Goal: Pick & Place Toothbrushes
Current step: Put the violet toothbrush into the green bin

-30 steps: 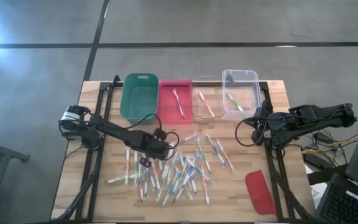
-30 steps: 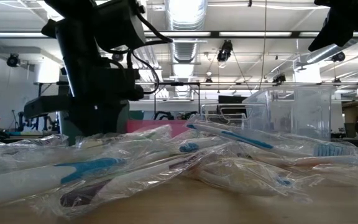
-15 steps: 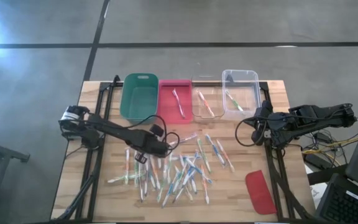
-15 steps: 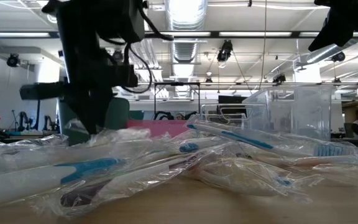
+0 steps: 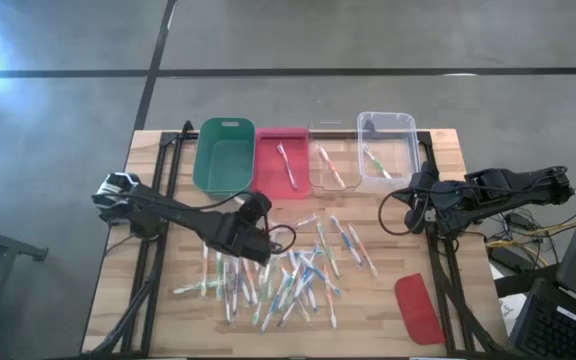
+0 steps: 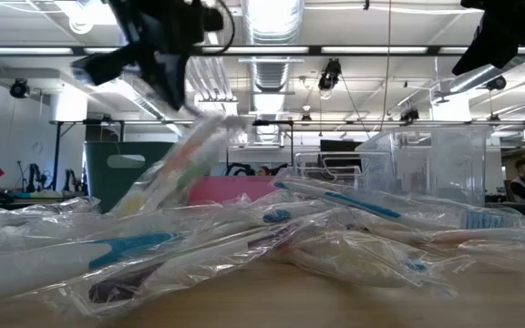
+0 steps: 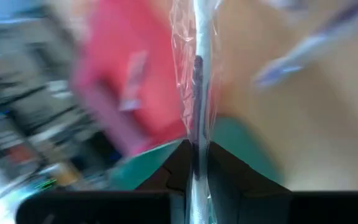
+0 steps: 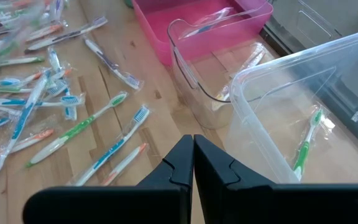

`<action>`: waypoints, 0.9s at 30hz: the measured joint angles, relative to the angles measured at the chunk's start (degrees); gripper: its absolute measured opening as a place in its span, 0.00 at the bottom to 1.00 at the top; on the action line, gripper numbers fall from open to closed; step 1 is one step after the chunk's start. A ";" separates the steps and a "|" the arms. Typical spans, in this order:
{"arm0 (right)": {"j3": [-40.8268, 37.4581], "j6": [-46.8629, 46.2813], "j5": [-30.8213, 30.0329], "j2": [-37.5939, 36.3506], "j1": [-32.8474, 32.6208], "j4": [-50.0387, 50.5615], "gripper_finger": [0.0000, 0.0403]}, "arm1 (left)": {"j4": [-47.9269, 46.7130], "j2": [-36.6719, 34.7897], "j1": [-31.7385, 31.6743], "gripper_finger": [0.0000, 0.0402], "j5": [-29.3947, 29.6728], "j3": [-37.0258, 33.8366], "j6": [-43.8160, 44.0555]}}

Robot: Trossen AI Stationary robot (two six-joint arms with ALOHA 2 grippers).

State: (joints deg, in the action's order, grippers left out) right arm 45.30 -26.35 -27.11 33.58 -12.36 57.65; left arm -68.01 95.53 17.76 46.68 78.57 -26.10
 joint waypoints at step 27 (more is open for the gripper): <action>-0.01 0.00 0.00 -0.02 -0.02 0.00 0.02 | -9.83 -4.10 0.12 0.10 26.52 2.62 -11.21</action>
State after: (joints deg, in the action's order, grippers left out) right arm 45.30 -26.35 -27.11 33.56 -12.38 57.65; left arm -77.84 91.42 17.87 73.20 81.19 -37.31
